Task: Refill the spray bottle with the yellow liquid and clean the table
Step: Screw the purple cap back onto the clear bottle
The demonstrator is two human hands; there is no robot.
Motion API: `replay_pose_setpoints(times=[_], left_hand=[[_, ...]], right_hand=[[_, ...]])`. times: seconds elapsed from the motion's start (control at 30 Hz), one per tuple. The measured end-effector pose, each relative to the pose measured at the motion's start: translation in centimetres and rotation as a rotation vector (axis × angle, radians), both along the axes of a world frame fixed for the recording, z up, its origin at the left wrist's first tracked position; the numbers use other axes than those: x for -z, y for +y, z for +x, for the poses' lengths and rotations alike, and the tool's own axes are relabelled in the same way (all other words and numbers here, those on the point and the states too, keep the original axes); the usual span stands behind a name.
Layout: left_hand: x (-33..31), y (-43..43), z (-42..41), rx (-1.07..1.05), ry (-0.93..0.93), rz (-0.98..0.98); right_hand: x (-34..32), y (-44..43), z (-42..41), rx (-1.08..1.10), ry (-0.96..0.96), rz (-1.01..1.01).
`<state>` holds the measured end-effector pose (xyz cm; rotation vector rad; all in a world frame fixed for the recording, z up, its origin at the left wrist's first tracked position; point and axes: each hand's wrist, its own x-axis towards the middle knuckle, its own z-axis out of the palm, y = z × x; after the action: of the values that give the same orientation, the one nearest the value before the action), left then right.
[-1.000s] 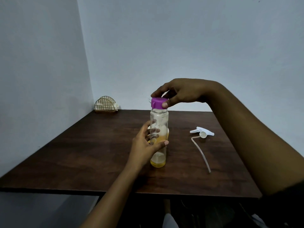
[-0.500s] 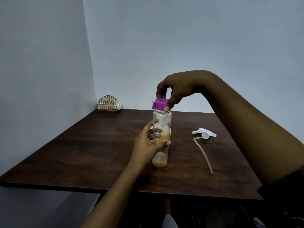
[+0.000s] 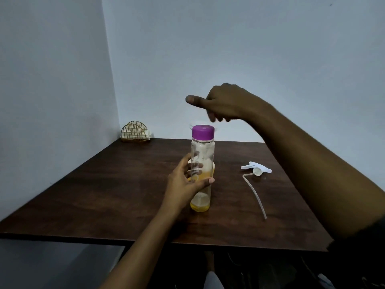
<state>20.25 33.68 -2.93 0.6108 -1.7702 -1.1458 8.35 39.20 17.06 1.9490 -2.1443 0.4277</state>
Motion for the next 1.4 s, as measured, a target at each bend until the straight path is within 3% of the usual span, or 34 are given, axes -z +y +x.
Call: replay_pose_setpoints(times=[0.1, 0.17, 0.27, 0.4, 0.47, 0.53, 0.63, 0.7, 0.83, 0.93, 1.1, 1.23, 1.4], left_hand=[[0.0, -0.1, 0.0, 0.007, -0.006, 0.009], [-0.1, -0.1, 0.0, 0.011, -0.009, 0.009], [-0.1, 0.0, -0.1, 0.01, -0.005, 0.007], [0.0, 0.0, 0.0, 0.012, 0.011, -0.001], [-0.1, 0.0, 0.1, 0.011, 0.01, -0.004], [-0.1, -0.1, 0.0, 0.011, 0.001, -0.002], [0.0, -0.2, 0.0, 0.025, -0.001, 0.003], [0.1, -0.3, -0.1, 0.028, 0.001, 0.008], [-0.1, -0.1, -0.1, 0.021, 0.015, 0.009], [-0.3, 0.0, 0.1, 0.025, 0.008, -0.004], [-0.4, -0.1, 0.1, 0.025, -0.007, -0.001], [-0.3, 0.1, 0.1, 0.005, -0.003, -0.013], [-0.2, 0.3, 0.1, -0.01, 0.02, -0.023]], right_hand=[[-0.5, 0.7, -1.3, -0.327, -0.102, 0.269], [-0.4, 0.8, -1.8, -0.417, -0.179, 0.427], [-0.1, 0.3, -1.5, -0.361, -0.138, 0.385], [0.7, -0.6, 0.1, -0.056, 0.059, 0.215], [0.6, -0.7, -0.1, 0.0, 0.021, 0.105], [-0.2, -0.1, -1.0, -0.133, -0.169, 0.119], [-0.8, 1.1, -2.0, -0.346, -0.232, 0.387], [-0.3, 0.7, -2.1, -0.324, -0.199, 0.434], [-0.3, 0.1, -1.5, -0.118, -0.064, 0.268], [-0.6, 0.2, -2.5, -0.138, -0.184, 0.152], [0.1, 0.6, -3.1, -0.393, -0.292, 0.473], [1.1, 0.0, -2.3, -0.345, -0.254, 0.297], [3.4, -1.0, 0.2, -0.007, 0.061, 0.005]])
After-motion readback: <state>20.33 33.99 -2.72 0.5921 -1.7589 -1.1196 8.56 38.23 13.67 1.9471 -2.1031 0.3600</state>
